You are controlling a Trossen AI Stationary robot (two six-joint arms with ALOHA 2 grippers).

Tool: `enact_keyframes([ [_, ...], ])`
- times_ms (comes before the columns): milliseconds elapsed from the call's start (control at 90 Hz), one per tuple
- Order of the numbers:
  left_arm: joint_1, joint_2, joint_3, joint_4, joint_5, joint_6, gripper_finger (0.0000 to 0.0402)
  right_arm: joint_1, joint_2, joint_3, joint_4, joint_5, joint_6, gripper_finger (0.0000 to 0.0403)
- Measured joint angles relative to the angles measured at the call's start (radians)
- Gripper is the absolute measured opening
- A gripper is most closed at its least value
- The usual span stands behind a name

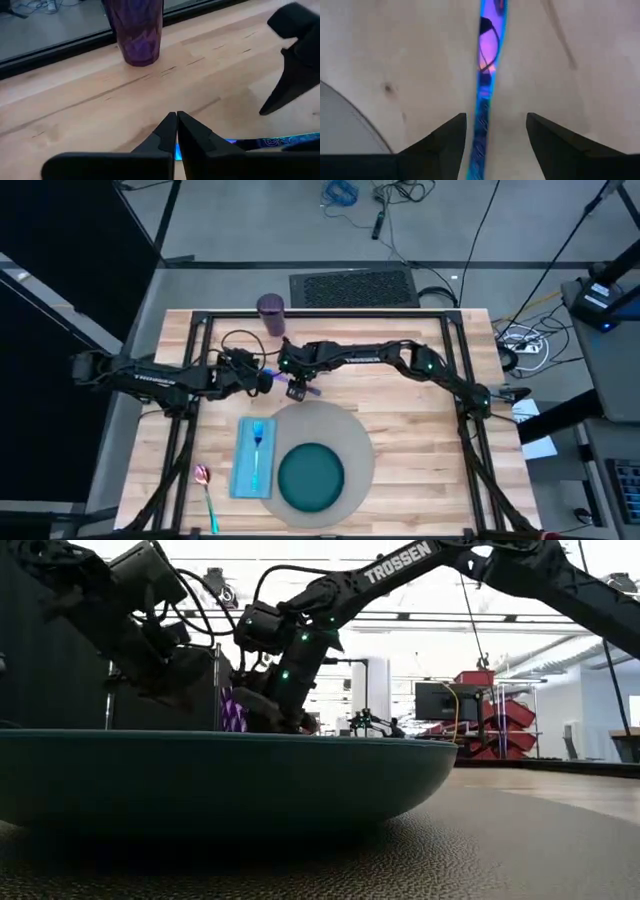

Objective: Set table place
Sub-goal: Move the blue table knife to the right of gray placemat

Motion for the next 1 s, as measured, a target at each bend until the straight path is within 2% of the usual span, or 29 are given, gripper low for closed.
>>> enact_keyframes([
  [389, 0.0, 0.0, 0.0, 0.003, 0.023, -0.001, 0.0, 0.013, 0.02, 0.003, -0.004, 0.075, 0.012, 0.0191],
  [1000, 0.0, 0.0, 0.0, 0.003, 0.025, 0.0, 0.0, 0.011, 0.006, 0.002, -0.168, 0.097, 0.027, 0.0022],
])
